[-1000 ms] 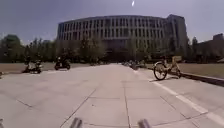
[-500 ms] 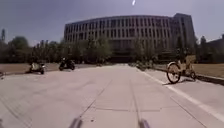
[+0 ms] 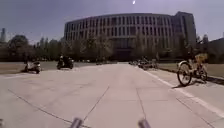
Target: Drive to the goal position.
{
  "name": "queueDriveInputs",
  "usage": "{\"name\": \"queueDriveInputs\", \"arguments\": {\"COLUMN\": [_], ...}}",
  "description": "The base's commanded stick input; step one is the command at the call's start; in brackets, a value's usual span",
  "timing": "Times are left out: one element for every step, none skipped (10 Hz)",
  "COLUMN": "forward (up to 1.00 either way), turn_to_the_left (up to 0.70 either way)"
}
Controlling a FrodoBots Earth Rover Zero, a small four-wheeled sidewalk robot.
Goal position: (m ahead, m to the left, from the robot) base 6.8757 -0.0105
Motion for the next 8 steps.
{"name": "queueDriveInputs", "arguments": {"forward": [1.00, 1.00, 1.00, 1.00, 1.00, 1.00, 1.00, 1.00], "turn_to_the_left": [0.00, -0.03, -0.34, -0.40, -0.40, -0.10, 0.00, 0.00]}}
